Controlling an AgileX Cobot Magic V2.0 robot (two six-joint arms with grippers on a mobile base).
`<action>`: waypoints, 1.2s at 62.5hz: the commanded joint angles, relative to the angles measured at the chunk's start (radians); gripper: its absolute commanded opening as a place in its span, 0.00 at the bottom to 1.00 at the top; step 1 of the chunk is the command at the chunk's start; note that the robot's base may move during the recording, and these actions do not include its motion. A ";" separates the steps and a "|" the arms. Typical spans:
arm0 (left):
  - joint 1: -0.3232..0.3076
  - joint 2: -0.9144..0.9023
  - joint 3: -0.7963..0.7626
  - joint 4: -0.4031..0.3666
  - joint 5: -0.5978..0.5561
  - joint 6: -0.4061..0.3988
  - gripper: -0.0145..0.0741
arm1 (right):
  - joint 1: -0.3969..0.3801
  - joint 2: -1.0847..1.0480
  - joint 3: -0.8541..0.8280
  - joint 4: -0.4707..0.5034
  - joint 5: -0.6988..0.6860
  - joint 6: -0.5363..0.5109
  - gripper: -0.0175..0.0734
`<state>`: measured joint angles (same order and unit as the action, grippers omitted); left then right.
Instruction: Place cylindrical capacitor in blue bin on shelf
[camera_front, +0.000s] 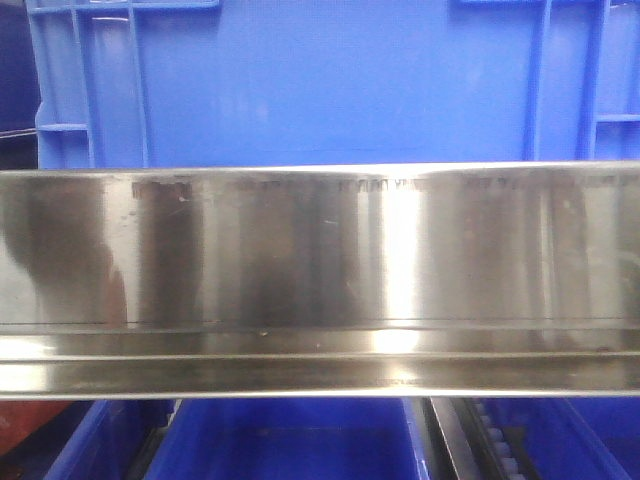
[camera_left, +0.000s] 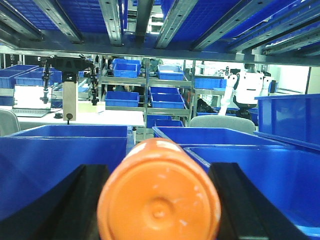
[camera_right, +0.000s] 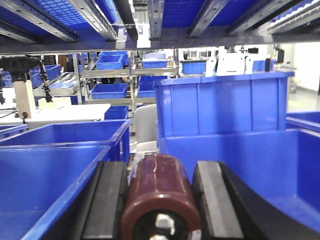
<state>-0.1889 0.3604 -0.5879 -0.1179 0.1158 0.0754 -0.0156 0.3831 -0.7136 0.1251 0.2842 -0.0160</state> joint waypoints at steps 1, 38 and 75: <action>-0.003 -0.003 -0.012 -0.012 -0.029 0.000 0.04 | 0.000 -0.005 -0.009 0.048 -0.011 0.000 0.01; -0.171 0.475 -0.530 -0.031 0.200 0.004 0.04 | 0.116 0.356 -0.341 0.067 0.045 -0.036 0.01; -0.503 0.832 -0.584 -0.029 0.046 0.004 0.04 | 0.561 0.814 -0.429 0.067 -0.074 -0.036 0.01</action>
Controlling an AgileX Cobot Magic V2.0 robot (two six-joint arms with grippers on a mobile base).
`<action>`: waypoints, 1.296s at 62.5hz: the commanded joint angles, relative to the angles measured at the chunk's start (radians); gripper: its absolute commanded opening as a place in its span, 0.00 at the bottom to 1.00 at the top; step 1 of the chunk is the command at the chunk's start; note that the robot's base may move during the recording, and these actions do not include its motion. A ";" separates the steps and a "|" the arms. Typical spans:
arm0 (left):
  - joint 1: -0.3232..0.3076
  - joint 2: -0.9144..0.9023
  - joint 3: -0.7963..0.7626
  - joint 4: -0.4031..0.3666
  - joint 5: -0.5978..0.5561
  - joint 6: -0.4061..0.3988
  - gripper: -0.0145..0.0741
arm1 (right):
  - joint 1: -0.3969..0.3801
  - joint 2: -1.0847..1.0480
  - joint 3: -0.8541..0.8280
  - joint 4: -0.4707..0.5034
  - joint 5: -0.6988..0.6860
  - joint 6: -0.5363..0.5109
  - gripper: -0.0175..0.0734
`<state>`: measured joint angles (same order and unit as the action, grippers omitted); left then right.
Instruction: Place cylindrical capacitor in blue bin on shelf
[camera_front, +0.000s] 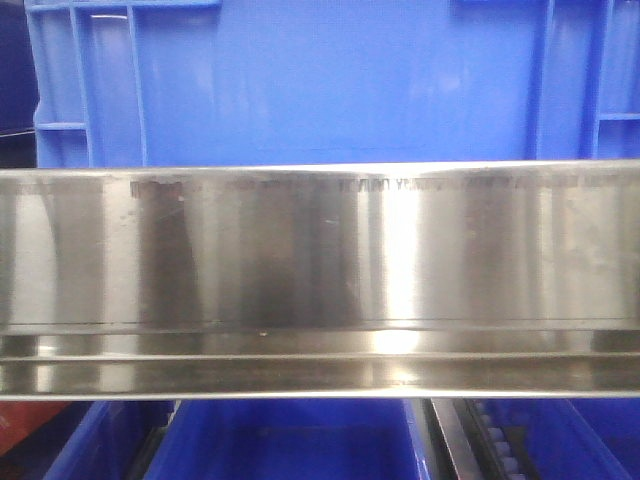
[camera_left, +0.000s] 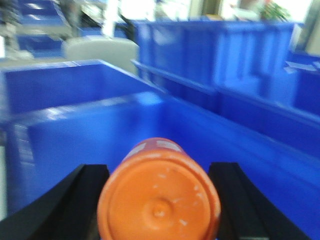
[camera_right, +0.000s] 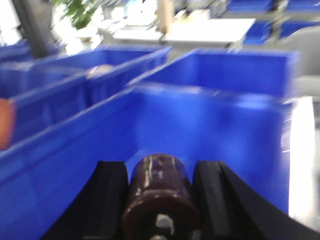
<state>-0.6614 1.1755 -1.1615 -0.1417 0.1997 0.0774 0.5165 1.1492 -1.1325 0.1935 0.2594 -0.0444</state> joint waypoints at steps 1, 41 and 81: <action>-0.033 0.023 -0.011 -0.005 -0.038 0.002 0.04 | 0.031 0.055 -0.010 -0.002 -0.049 -0.008 0.01; -0.036 0.031 -0.011 -0.007 0.003 0.002 0.83 | 0.053 0.089 -0.010 0.000 -0.035 -0.008 0.80; -0.036 -0.208 0.073 -0.014 -0.004 0.002 0.04 | 0.053 -0.225 0.057 -0.002 0.044 -0.008 0.01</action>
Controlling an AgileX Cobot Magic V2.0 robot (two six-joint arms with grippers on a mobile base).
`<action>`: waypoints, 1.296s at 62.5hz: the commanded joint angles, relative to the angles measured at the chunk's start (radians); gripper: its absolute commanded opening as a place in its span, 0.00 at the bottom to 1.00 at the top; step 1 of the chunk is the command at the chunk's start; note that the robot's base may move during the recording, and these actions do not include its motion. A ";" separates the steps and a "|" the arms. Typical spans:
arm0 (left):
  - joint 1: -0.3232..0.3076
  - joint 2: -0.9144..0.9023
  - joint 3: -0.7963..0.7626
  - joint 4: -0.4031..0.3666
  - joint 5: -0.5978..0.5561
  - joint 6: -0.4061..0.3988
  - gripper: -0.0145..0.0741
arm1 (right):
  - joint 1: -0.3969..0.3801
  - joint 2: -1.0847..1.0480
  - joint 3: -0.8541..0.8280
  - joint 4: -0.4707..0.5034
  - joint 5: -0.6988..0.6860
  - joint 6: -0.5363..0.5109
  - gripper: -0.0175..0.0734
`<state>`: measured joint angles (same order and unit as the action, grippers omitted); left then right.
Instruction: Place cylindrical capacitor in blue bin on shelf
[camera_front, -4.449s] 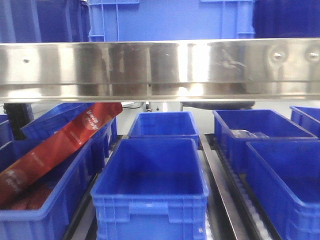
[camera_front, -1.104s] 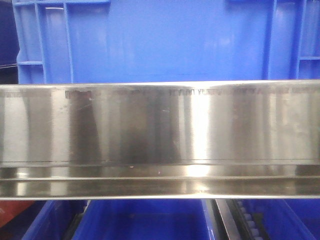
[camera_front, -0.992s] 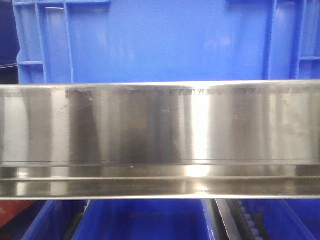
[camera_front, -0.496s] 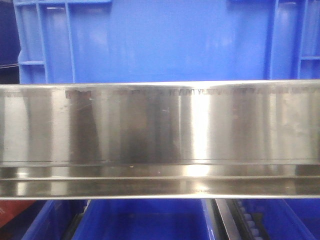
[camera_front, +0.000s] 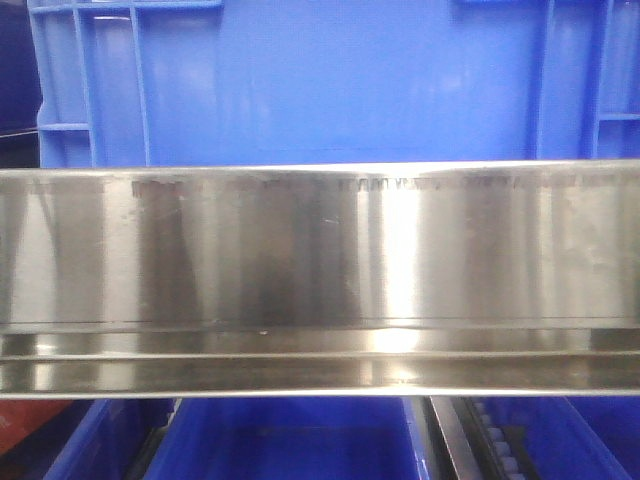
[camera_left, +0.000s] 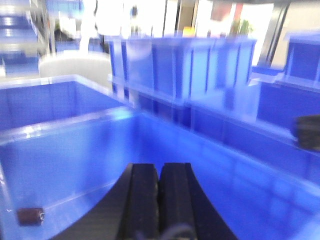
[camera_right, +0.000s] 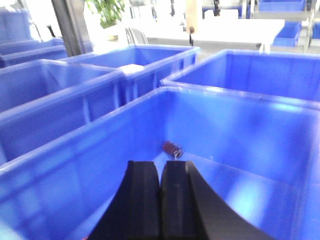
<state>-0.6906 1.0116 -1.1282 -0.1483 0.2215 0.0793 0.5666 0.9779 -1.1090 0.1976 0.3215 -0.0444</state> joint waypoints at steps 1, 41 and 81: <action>-0.007 -0.054 0.053 -0.007 -0.031 0.000 0.04 | 0.002 -0.069 0.050 -0.015 -0.021 -0.008 0.01; -0.007 -0.560 0.689 -0.032 -0.184 0.000 0.04 | 0.002 -0.611 0.709 -0.045 -0.225 -0.008 0.01; -0.007 -0.669 0.718 -0.032 -0.188 0.000 0.04 | 0.002 -0.679 0.744 -0.047 -0.241 -0.008 0.01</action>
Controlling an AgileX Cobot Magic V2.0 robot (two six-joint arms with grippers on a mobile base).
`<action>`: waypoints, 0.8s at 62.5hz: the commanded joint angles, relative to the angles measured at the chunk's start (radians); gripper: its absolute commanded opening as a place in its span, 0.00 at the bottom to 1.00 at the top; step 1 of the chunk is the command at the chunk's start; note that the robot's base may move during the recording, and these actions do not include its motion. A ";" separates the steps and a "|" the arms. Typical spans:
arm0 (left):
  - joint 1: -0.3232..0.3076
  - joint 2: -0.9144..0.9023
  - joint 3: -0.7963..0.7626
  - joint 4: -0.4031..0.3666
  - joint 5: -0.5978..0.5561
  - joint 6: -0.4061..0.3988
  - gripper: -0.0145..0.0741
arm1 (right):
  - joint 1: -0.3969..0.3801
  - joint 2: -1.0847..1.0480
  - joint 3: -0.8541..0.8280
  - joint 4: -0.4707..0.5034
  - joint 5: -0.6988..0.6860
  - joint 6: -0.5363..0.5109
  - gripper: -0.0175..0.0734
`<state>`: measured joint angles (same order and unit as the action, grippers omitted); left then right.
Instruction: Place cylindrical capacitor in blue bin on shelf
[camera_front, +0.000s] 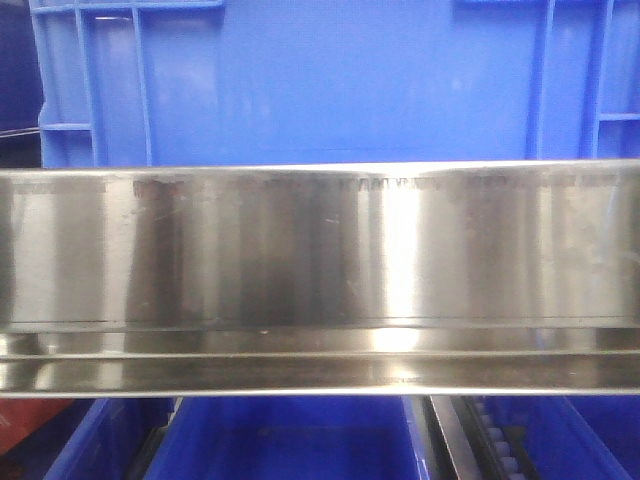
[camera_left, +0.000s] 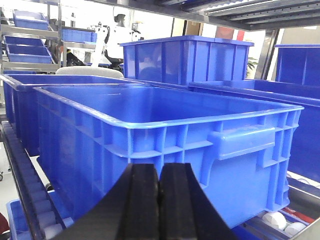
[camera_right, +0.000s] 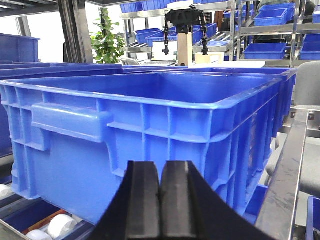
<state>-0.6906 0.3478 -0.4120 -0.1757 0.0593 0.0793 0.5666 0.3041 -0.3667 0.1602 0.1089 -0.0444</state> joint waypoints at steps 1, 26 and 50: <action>-0.007 -0.005 0.002 -0.005 -0.026 0.000 0.04 | 0.002 -0.005 0.002 -0.021 -0.031 -0.008 0.01; -0.007 -0.005 0.002 -0.005 -0.026 0.000 0.04 | -0.278 -0.075 0.234 -0.053 -0.176 -0.008 0.01; -0.007 -0.005 0.002 -0.005 -0.026 0.000 0.04 | -0.443 -0.228 0.352 -0.055 -0.191 -0.008 0.01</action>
<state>-0.6906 0.3478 -0.4120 -0.1757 0.0546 0.0793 0.1319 0.1224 -0.0191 0.1045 -0.0896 -0.0451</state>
